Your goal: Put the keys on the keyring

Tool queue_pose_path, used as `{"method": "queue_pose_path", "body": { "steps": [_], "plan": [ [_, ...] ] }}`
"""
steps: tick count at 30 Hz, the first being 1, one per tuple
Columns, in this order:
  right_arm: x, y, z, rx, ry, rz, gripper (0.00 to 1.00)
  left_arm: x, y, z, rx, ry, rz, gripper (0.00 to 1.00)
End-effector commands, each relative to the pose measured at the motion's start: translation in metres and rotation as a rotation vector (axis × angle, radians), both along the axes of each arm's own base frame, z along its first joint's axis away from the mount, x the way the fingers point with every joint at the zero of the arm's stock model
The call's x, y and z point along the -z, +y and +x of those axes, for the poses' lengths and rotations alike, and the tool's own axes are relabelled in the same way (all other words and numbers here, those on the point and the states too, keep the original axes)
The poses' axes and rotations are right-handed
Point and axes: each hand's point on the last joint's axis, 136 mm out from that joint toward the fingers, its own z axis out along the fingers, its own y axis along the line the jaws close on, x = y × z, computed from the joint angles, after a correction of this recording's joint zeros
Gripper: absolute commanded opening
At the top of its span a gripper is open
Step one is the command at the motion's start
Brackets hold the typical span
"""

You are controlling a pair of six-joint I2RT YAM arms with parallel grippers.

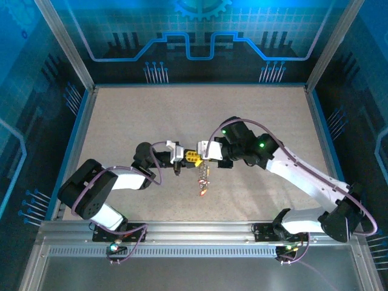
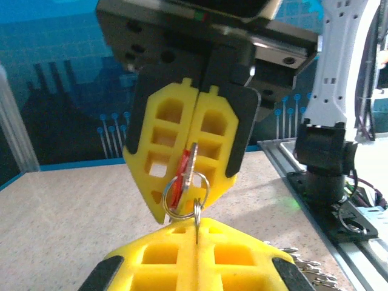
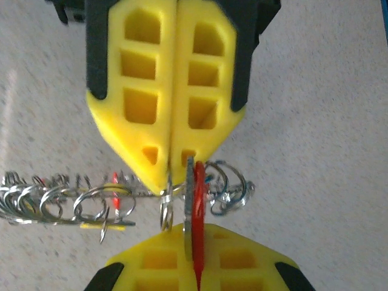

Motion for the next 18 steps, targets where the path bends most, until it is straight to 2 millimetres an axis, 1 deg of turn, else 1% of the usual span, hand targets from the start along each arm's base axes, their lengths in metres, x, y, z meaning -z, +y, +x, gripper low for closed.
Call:
{"method": "queue_pose_path", "body": {
  "steps": [1, 5, 6, 8, 10, 13, 16, 18],
  "plan": [
    [-0.016, -0.015, 0.017, 0.006, -0.162, -0.180, 0.00, 0.005, 0.009, 0.015, -0.086, -0.006, -0.006, 0.00],
    [-0.022, -0.023, 0.031, -0.003, -0.272, -0.332, 0.00, 0.011, 0.014, 0.022, -0.111, 0.006, 0.004, 0.00],
    [-0.022, -0.024, 0.034, -0.006, -0.292, -0.360, 0.00, 0.012, 0.014, 0.023, -0.116, 0.011, 0.004, 0.02],
    [-0.024, -0.025, 0.040, -0.016, -0.332, -0.417, 0.00, 0.013, 0.014, 0.024, -0.122, 0.018, 0.004, 0.08],
    [-0.025, -0.025, 0.046, -0.029, -0.391, -0.478, 0.00, 0.014, 0.014, 0.025, -0.124, 0.027, 0.005, 0.21],
    [-0.031, -0.024, 0.056, -0.046, -0.489, -0.557, 0.00, 0.013, 0.015, 0.026, -0.132, 0.034, 0.002, 0.30],
    [-0.038, -0.025, 0.066, -0.048, -0.547, -0.617, 0.00, 0.013, 0.019, 0.029, -0.157, 0.042, -0.002, 0.39],
    [-0.045, -0.029, 0.073, -0.042, -0.586, -0.675, 0.00, 0.014, 0.022, 0.031, -0.169, 0.049, -0.002, 0.40]
  ]
}}
